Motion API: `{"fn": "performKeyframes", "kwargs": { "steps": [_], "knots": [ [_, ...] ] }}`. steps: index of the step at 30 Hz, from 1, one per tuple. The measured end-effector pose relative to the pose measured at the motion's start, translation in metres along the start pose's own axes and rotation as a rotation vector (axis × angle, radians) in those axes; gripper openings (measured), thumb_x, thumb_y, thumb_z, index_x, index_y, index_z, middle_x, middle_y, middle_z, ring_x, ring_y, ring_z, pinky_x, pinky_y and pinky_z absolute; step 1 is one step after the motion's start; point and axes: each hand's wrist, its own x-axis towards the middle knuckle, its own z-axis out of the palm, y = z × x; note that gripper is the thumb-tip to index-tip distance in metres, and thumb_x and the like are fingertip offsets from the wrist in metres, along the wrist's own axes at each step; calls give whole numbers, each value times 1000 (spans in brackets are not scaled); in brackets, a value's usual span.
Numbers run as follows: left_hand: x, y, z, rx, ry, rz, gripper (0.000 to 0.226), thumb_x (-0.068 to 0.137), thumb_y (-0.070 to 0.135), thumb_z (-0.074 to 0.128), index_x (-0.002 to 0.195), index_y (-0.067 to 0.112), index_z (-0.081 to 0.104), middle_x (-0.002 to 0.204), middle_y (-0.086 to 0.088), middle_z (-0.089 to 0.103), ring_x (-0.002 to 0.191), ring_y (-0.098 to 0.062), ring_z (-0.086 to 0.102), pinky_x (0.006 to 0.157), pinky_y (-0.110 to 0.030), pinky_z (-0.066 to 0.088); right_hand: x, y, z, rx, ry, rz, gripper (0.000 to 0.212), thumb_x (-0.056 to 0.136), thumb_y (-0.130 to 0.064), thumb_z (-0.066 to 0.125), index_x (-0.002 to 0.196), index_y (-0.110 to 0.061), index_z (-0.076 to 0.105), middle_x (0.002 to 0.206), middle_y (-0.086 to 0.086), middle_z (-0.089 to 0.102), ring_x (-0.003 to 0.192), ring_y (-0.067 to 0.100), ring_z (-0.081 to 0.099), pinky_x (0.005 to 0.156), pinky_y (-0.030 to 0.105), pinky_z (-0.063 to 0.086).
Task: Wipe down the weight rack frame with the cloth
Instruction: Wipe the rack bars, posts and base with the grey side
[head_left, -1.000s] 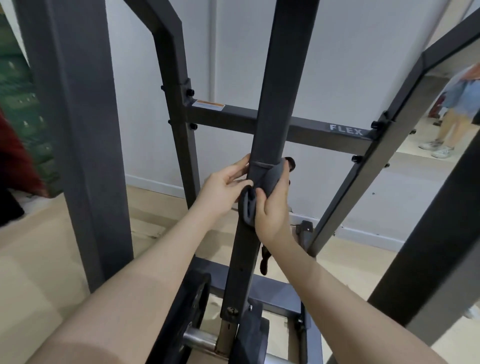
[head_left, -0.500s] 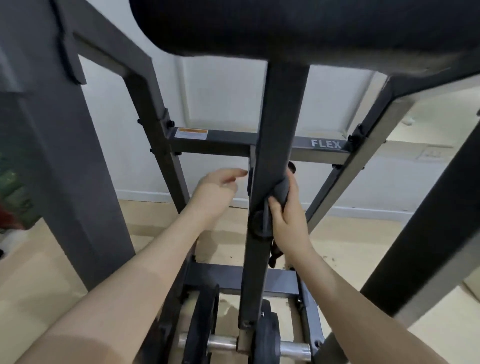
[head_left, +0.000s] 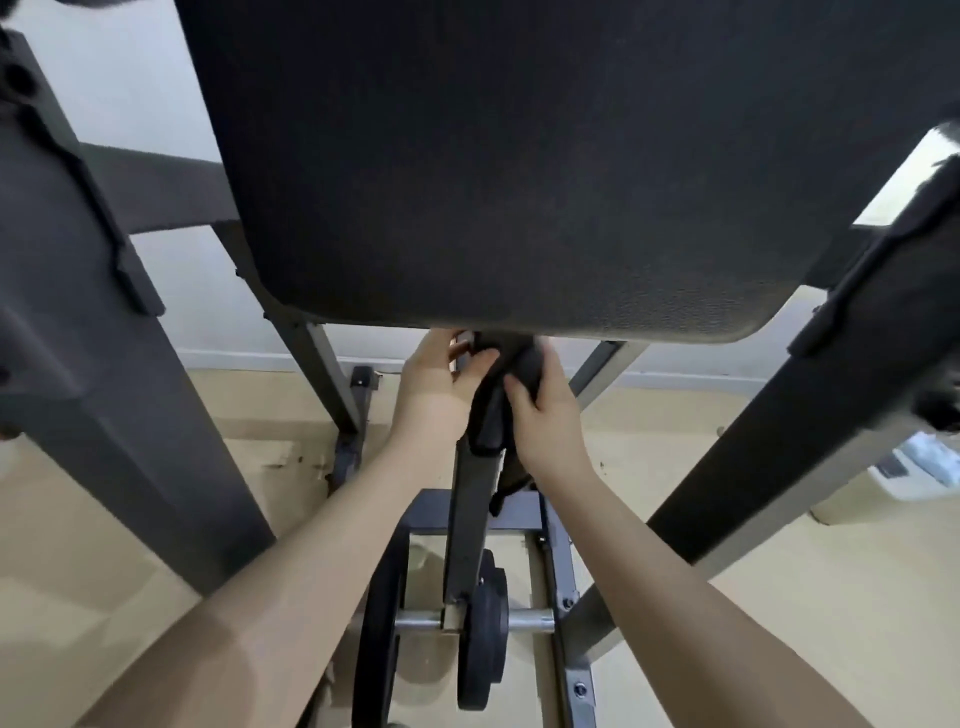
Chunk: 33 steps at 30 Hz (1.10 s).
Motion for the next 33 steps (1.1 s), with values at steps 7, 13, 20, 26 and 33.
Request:
{"fn": "performKeyframes", "kwargs": {
  "steps": [7,13,20,26,33],
  "knots": [
    [1,7,1,46,35,-190,9,91,18,59,100,16,59,92,9,60,90,-11,56,75,-16,37,-4,-22,-4,-123,-28,67,19,97,-9,46,115,-8,50,101,3,56,92,19,52,76,23,36],
    [1,15,1,19,67,-301,25,88,16,64,68,24,51,71,7,55,72,-17,56,72,-30,42,1,-32,-4,18,-29,300,21,100,-12,41,118,-6,49,106,5,56,102,22,52,79,21,36],
    [-1,19,-4,151,36,-354,14,93,15,55,79,11,54,82,-2,58,77,-20,52,68,-24,37,-8,-56,-1,145,102,211,16,98,-10,42,90,-20,51,94,4,56,89,17,50,82,26,39],
    [-17,25,-20,398,-189,-245,32,100,13,39,130,16,51,99,2,49,90,-14,47,76,-21,34,-13,-38,-19,-88,-103,236,29,100,-7,39,126,-3,48,122,12,58,111,24,53,91,29,39],
    [-84,8,-38,353,-451,-236,67,97,7,45,150,33,15,140,2,43,109,-6,50,87,-15,36,-80,-21,-37,41,-82,258,41,98,-4,39,138,-16,43,134,3,51,125,17,46,106,28,36]
  ]
}}
